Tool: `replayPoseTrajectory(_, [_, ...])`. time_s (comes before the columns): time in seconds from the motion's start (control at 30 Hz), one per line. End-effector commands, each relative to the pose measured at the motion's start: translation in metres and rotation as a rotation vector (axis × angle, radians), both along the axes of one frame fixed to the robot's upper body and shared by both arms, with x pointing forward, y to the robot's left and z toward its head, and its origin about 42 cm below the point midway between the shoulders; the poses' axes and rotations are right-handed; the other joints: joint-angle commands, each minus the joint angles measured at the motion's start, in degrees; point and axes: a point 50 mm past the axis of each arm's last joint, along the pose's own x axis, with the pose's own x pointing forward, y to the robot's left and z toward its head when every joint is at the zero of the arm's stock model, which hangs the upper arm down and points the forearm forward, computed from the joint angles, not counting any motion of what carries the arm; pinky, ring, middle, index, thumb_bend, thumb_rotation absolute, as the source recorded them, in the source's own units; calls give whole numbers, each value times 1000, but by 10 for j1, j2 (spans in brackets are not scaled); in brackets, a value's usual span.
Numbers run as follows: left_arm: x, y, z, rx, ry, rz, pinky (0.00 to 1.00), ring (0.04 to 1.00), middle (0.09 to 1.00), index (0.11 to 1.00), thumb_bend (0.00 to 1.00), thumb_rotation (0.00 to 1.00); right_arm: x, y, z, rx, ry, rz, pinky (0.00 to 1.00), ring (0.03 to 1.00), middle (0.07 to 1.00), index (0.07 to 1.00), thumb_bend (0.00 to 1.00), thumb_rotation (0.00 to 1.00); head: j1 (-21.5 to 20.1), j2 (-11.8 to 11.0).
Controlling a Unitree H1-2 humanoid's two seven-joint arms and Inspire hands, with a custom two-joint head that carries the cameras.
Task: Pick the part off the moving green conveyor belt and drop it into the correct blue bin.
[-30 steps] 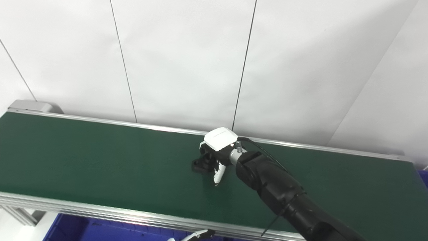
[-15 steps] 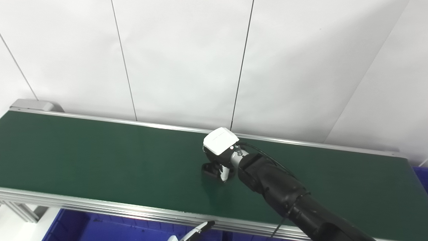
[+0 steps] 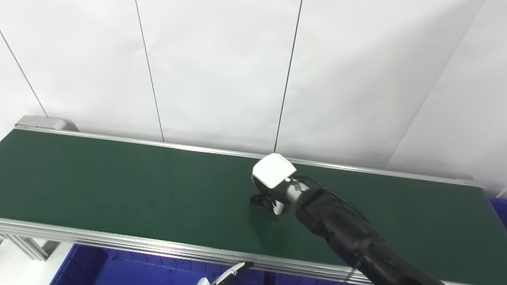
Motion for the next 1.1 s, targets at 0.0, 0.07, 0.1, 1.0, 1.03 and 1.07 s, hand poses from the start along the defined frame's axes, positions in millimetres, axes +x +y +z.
replayPoseTrajectory(0.0, [6,-4,11,-58,-43,-7,804,877,907,879,890,483,-6,1,34,126,-54,-31,536,432,418,510,527,4,-3,10])
replayPoseTrajectory(0.07, [5,-4,12,-65,-42,-5,819,882,907,880,894,462,-19,-5,48,207,-64,-50,468,378,465,489,531,4,-7,18])
replayPoseTrajectory(0.1, [5,-4,13,-66,-42,-5,820,883,908,880,894,460,-23,-7,52,229,-66,-57,467,376,466,488,531,4,-7,18])
replayPoseTrajectory(1.0, [-8,2,30,-97,-73,-17,893,928,953,945,839,552,-192,-95,68,677,-13,-348,492,415,472,483,533,0,-69,117])
replayPoseTrajectory(1.03, [-8,3,31,-99,-73,-16,892,928,953,945,842,555,-199,-97,63,676,0,-363,499,422,472,483,533,0,-69,117])
replayPoseTrajectory(1.07, [-8,4,33,-101,-73,-16,891,927,952,944,845,558,-206,-100,59,677,13,-378,502,425,472,483,533,0,-75,127])
